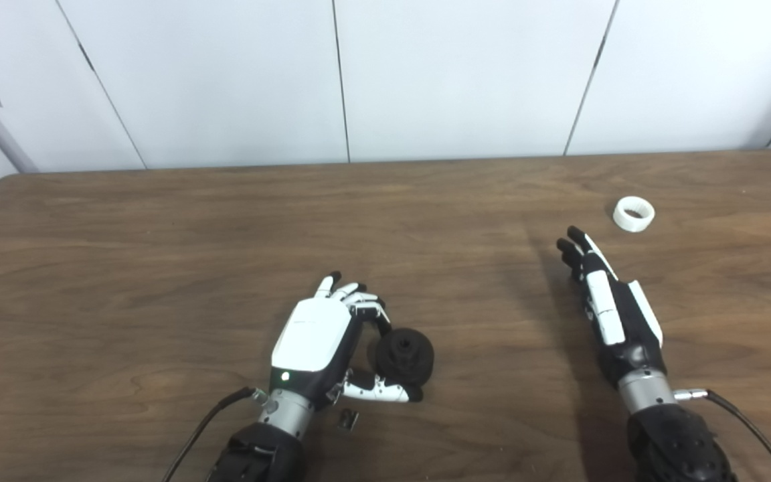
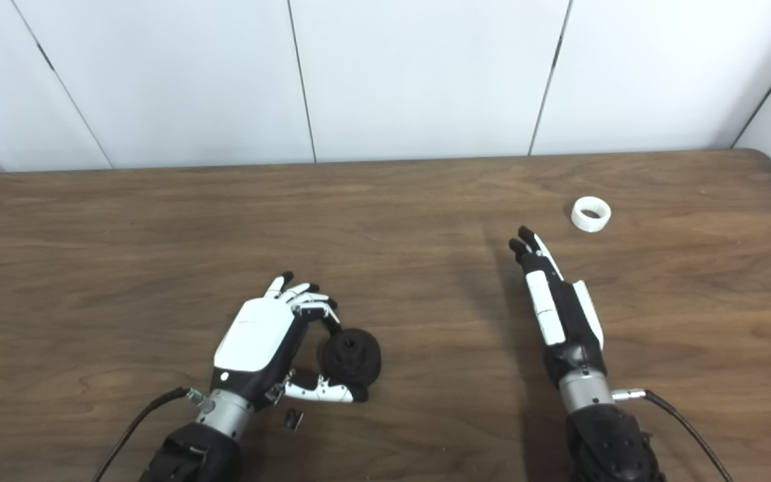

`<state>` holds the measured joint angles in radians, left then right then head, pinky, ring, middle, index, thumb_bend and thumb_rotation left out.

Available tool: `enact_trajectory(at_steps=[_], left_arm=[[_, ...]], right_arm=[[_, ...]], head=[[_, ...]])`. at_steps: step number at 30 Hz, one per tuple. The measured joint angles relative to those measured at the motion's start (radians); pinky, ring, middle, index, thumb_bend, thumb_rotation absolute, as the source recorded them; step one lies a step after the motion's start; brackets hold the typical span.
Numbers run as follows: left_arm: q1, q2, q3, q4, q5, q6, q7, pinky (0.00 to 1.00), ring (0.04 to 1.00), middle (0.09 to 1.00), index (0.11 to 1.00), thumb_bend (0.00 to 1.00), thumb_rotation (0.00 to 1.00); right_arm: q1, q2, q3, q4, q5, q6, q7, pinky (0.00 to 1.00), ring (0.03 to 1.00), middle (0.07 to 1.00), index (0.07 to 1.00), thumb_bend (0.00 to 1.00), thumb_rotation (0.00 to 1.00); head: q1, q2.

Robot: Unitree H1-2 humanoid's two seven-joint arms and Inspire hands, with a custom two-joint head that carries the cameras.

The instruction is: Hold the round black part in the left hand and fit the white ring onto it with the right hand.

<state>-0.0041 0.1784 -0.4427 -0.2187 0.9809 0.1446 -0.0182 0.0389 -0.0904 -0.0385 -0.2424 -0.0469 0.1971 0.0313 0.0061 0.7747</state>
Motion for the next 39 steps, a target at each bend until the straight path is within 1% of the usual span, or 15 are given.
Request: enact_trajectory(at_steps=[3, 6, 8, 9, 10, 12, 13, 15, 19, 21, 23, 25, 29, 34, 39], left_arm=[[0.000, -0.001, 0.003, 0.002, 0.000, -0.001, 0.000, 1.00, 0.877, 0.763, 0.482, 0.52, 0.06], [0.000, -0.001, 0.006, 0.006, -0.001, -0.002, 0.000, 1.00, 0.878, 0.765, 0.483, 0.52, 0.06], [0.000, -0.001, 0.008, 0.008, -0.002, -0.004, 0.000, 1.00, 0.879, 0.765, 0.483, 0.52, 0.06], [0.000, -0.001, 0.009, 0.008, -0.003, -0.006, 0.000, 1.00, 0.878, 0.765, 0.483, 0.52, 0.06], [0.000, -0.001, 0.010, 0.009, -0.004, -0.007, 0.000, 1.00, 0.877, 0.764, 0.483, 0.52, 0.06], [0.000, -0.001, 0.011, 0.009, -0.004, -0.010, 0.000, 1.00, 0.875, 0.764, 0.482, 0.52, 0.06], [0.000, 0.000, 0.012, 0.010, -0.004, -0.011, 0.000, 1.00, 0.872, 0.763, 0.482, 0.52, 0.06], [0.001, 0.000, 0.013, 0.011, -0.004, -0.014, 0.002, 1.00, 0.867, 0.760, 0.482, 0.52, 0.06], [0.004, 0.000, 0.019, 0.029, -0.006, -0.037, 0.019, 1.00, 0.869, 0.758, 0.482, 0.52, 0.06], [0.006, 0.000, 0.022, 0.031, -0.007, -0.043, 0.020, 1.00, 0.870, 0.758, 0.482, 0.52, 0.06], [0.008, -0.001, 0.025, 0.031, -0.010, -0.045, 0.020, 1.00, 0.872, 0.759, 0.482, 0.52, 0.05], [0.010, -0.001, 0.030, 0.033, -0.015, -0.046, 0.020, 1.00, 0.870, 0.758, 0.482, 0.52, 0.05], [0.013, 0.000, 0.039, 0.040, -0.022, -0.062, 0.026, 1.00, 0.869, 0.755, 0.482, 0.52, 0.05], [0.018, 0.005, 0.049, 0.045, -0.025, -0.084, 0.041, 1.00, 0.865, 0.752, 0.482, 0.52, 0.06], [0.024, 0.020, 0.059, 0.045, -0.041, -0.104, 0.041, 1.00, 0.862, 0.751, 0.482, 0.52, 0.06]], right_arm=[[0.000, -0.004, 0.000, 0.000, 0.002, 0.000, 0.002, 1.00, 0.951, 0.930, 0.957, 0.60, 1.00], [0.000, -0.008, -0.001, 0.000, 0.004, 0.000, 0.003, 0.99, 0.954, 0.931, 0.956, 0.57, 0.99], [-0.001, -0.012, -0.001, 0.000, -0.004, -0.001, 0.002, 0.93, 0.938, 0.914, 0.928, 0.56, 0.90], [-0.002, -0.014, -0.001, -0.001, -0.014, -0.002, -0.001, 0.88, 0.911, 0.894, 0.903, 0.59, 0.82], [-0.003, -0.016, -0.003, -0.002, -0.029, -0.002, -0.006, 0.86, 0.895, 0.884, 0.892, 0.61, 0.78], [-0.006, -0.016, -0.005, -0.008, -0.071, -0.002, -0.034, 0.86, 0.870, 0.866, 0.878, 0.65, 0.67], [-0.008, -0.016, -0.006, -0.017, -0.097, -0.002, -0.047, 0.86, 0.864, 0.862, 0.873, 0.66, 0.61], [-0.014, -0.017, -0.010, -0.038, -0.132, -0.001, -0.068, 0.85, 0.857, 0.851, 0.863, 0.68, 0.53], [-0.045, -0.037, -0.025, -0.074, -0.201, 0.025, -0.082, 0.83, 0.848, 0.833, 0.832, 0.73, 0.43], [-0.070, -0.053, -0.040, -0.078, -0.218, 0.041, -0.085, 0.81, 0.845, 0.833, 0.812, 0.75, 0.40], [-0.092, -0.075, -0.053, -0.087, -0.223, 0.056, -0.082, 0.83, 0.854, 0.838, 0.796, 0.76, 0.37], [-0.111, -0.103, -0.064, -0.105, -0.242, 0.075, -0.079, 0.87, 0.863, 0.834, 0.767, 0.77, 0.38], [-0.142, -0.153, -0.082, -0.123, -0.280, 0.115, -0.075, 0.90, 0.878, 0.837, 0.734, 0.78, 0.36], [-0.166, -0.195, -0.081, -0.121, -0.343, 0.142, -0.068, 0.87, 0.875, 0.846, 0.721, 0.81, 0.33], [-0.227, -0.283, -0.073, -0.075, -0.410, 0.156, -0.048, 0.89, 0.902, 0.880, 0.712, 0.81, 0.32]], head=[[-0.008, -0.002], [-0.020, -0.002], [-0.025, -0.003], [-0.025, -0.003], [-0.031, -0.003], [-0.043, -0.005], [-0.064, -0.003], [-0.071, -0.005], [-0.113, -0.006], [-0.123, -0.009], [-0.143, -0.011], [-0.167, -0.012], [-0.205, -0.011], [-0.255, -0.012], [-0.288, -0.015]])
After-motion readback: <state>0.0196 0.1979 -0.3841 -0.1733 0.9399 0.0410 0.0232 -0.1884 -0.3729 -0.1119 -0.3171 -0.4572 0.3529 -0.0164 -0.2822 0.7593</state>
